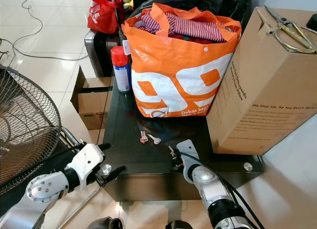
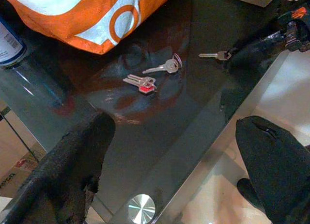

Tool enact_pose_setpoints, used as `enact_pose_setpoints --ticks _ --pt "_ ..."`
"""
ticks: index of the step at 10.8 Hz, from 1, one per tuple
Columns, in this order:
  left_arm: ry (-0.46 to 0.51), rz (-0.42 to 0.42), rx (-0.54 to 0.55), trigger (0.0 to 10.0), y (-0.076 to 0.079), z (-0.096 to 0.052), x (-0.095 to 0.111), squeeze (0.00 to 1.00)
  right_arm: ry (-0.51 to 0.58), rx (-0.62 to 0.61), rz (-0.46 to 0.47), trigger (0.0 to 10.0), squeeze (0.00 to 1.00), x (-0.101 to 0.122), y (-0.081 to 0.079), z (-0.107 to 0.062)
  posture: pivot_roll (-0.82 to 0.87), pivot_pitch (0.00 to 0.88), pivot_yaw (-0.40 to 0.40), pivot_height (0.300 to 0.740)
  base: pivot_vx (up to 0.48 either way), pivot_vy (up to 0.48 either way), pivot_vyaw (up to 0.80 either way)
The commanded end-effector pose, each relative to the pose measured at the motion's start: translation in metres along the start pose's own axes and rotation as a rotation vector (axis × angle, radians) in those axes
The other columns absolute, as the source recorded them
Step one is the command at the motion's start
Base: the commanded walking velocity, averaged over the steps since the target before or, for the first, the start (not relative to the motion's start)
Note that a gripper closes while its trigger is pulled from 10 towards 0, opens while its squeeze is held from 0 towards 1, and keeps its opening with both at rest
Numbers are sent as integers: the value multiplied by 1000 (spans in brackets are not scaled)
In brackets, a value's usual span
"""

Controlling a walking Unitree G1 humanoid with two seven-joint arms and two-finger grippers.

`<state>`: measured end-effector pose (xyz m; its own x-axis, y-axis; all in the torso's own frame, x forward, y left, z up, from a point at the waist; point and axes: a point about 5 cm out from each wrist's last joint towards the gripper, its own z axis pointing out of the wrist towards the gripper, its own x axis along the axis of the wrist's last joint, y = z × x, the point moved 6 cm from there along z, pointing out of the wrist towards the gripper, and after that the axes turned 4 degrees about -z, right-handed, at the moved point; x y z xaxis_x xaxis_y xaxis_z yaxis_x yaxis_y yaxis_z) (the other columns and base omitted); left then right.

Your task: Hang keys on a hook

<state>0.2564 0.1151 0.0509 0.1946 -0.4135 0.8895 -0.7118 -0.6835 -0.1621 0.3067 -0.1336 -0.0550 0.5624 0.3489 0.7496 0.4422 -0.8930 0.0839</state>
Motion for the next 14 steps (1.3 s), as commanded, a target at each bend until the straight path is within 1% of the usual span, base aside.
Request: enact_pose_setpoints --ticks 1,3,5,7,8,9,10,11,12,13,14 --pt "4 16 -11 10000 0 1 3 0 -28 -14 24 2392 0 -9 3 -1 -2 101 5 740 0 0 0" --pt "4 17 -13 10000 0 1 3 0 -27 -16 42 0 0 -9 5 -1 -3 99 7 740 0 0 0" --pt "5 16 -12 10000 0 2 3 0 -24 -18 46 0 0 -7 6 -1 -3 100 8 740 0 0 0" --pt "6 16 -2 10000 -3 4 3 0 -10 -20 45 0 0 -4 8 -1 -4 79 3 740 0 0 0" --pt "16 14 10 10000 -5 4 4 0 24 -33 46 0 0 2 13 -5 -5 62 0 740 0 0 0" --pt "32 -4 35 10000 -10 4 6 0 88 -28 57 0 0 14 16 -12 -6 33 -3 740 0 0 0" --pt "59 -42 60 10000 -14 4 10 0 141 -23 65 0 0 23 18 -22 -7 0 -3 740 0 0 0" --pt "75 -61 70 10000 -15 4 12 0 168 -22 68 0 0 27 19 -28 -9 0 -1 740 0 0 0" --pt "122 -121 118 10000 -21 3 20 0 236 -30 109 0 0 40 22 -46 -13 0 0 740 0 0 0" --pt "163 -155 155 10000 -26 3 30 0 279 -29 180 0 0 52 21 -62 -15 0 -3 740 0 0 0" --pt "182 -167 174 10000 -29 4 37 0 296 -21 230 0 0 61 19 -72 -13 0 -4 740 0 0 0"
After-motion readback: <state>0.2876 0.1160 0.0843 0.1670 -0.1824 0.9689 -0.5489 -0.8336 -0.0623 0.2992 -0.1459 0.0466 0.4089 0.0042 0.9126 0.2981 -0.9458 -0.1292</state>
